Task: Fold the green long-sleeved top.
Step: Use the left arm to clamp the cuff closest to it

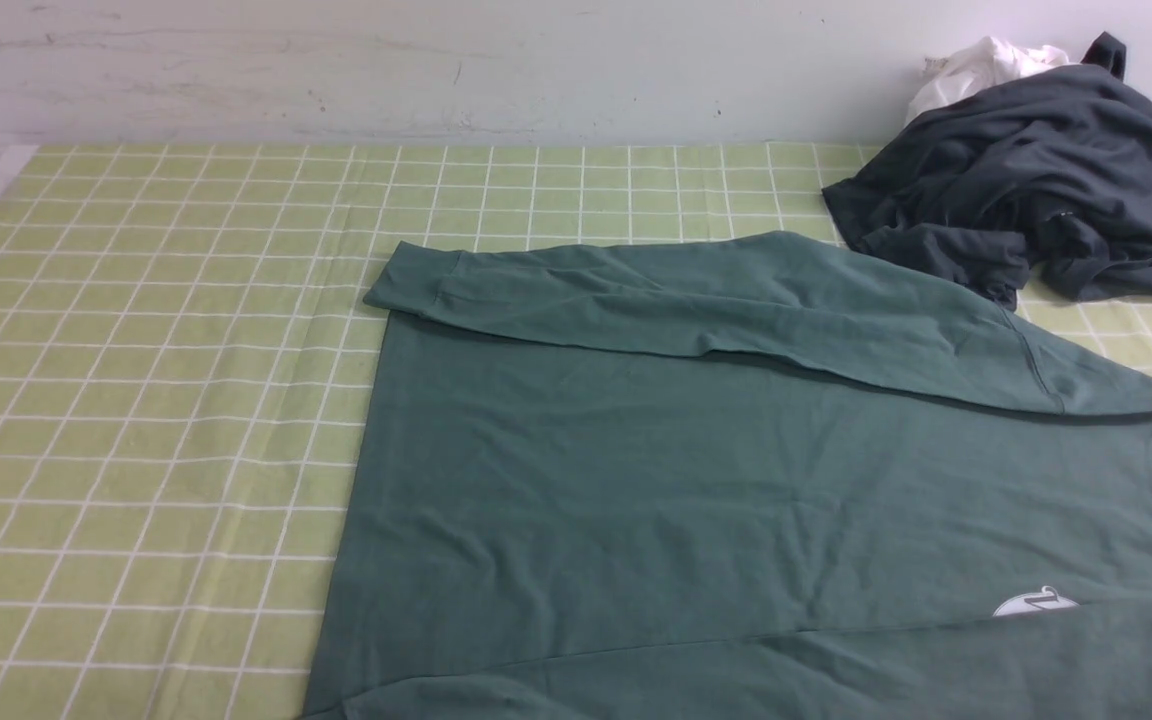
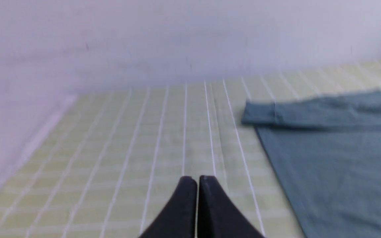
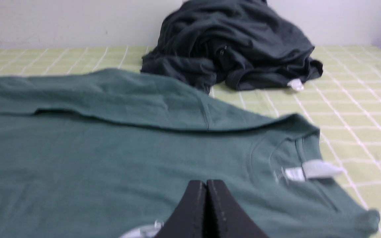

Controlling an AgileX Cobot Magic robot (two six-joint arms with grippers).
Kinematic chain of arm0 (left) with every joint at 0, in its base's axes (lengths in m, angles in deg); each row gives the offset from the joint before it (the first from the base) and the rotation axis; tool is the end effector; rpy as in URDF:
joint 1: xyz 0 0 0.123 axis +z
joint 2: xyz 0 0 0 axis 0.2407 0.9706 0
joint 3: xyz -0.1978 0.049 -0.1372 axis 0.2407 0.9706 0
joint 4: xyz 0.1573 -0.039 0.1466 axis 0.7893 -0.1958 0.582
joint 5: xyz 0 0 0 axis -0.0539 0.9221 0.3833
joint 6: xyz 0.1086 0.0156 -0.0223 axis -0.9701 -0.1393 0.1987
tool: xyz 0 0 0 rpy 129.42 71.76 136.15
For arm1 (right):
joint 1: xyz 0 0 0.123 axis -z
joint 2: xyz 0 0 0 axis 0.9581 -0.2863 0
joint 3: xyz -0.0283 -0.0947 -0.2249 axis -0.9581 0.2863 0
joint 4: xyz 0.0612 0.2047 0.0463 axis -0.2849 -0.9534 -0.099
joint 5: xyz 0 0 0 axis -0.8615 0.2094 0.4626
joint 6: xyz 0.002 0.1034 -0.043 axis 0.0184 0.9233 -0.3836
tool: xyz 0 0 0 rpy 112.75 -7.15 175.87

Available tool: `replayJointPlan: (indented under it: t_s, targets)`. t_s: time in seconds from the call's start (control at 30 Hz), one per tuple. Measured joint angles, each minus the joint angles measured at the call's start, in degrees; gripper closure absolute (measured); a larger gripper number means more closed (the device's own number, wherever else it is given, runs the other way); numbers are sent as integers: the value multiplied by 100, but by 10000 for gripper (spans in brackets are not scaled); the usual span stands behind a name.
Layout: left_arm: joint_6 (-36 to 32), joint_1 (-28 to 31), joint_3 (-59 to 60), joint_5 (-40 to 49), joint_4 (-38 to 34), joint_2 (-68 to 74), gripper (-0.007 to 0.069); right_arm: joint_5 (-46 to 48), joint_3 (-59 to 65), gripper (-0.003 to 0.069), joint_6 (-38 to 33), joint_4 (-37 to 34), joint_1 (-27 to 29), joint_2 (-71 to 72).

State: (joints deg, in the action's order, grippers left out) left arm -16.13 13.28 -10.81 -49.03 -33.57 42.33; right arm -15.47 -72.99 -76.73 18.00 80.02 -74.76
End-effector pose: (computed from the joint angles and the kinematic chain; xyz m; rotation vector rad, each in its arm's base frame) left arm 0.0837 -0.0015 0.2022 0.0382 1.5419 0.0148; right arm 0.0813 -0.0040 0.1748 0.0734 1.7864 -0.0372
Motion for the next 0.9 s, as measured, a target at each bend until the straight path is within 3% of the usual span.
replayJointPlan:
  t_s: [0.1, 0.23, 0.33, 0.43, 0.53, 0.63, 0.67, 0.8, 0.9]
  targets:
    - [19, 0, 0, -807, -6, 0, 629, -880, 7, 669, 22, -192, 0, 0]
    - [201, 0, 0, -2298, -6, 0, 629, -2820, 7, 669, 531, -1107, 0, 0]
    - [677, 0, 0, -3490, -6, 0, 629, -3856, 7, 669, 1447, -1837, 0, 0]
    - [1334, 0, -11, -4467, -6, 0, 629, -4194, 7, 669, 2294, -1985, 5, 0]
    - [1957, 0, -387, -4382, 84, 17, 629, -4204, -12, 669, 2920, -1394, 5, 0]
    - [2294, 0, -1425, -3496, 545, 324, 629, -3965, -433, 669, 3038, -143, 10, -19]
    - [2306, 0, -1591, -3405, 596, 357, 629, -3965, -481, 669, 3038, -44, 10, -29]
    - [2448, 0, -3347, -1195, 1286, 1384, 629, -3176, -1806, 669, 3038, 2318, 10, -770]
    - [2460, 0, -3974, -106, 1428, 2187, 629, -2193, -2502, 669, 3295, 3330, 10, -1365]
